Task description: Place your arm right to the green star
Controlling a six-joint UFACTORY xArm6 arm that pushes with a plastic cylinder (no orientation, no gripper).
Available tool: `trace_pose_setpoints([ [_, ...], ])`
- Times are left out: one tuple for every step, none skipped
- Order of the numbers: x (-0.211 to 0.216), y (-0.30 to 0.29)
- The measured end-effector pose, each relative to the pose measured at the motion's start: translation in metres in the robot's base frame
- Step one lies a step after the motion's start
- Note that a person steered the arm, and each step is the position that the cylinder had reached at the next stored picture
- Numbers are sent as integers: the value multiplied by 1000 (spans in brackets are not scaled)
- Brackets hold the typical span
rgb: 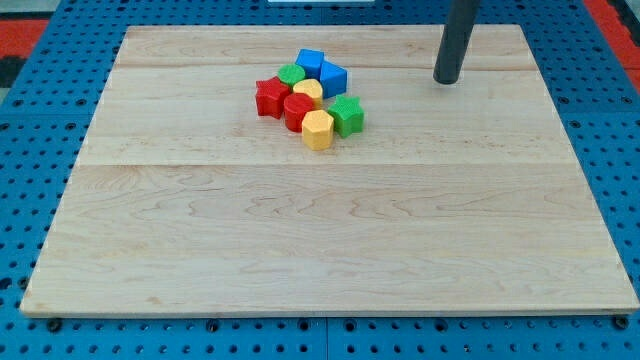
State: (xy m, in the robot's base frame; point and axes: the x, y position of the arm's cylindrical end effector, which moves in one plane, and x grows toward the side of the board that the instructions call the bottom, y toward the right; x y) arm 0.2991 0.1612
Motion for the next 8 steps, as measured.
trace_pose_setpoints([
  [-4,0],
  [-7,-15],
  [-9,-23],
  [-12,-23],
  [19,-36],
  [43,-56],
  [49,-62],
  [50,-62],
])
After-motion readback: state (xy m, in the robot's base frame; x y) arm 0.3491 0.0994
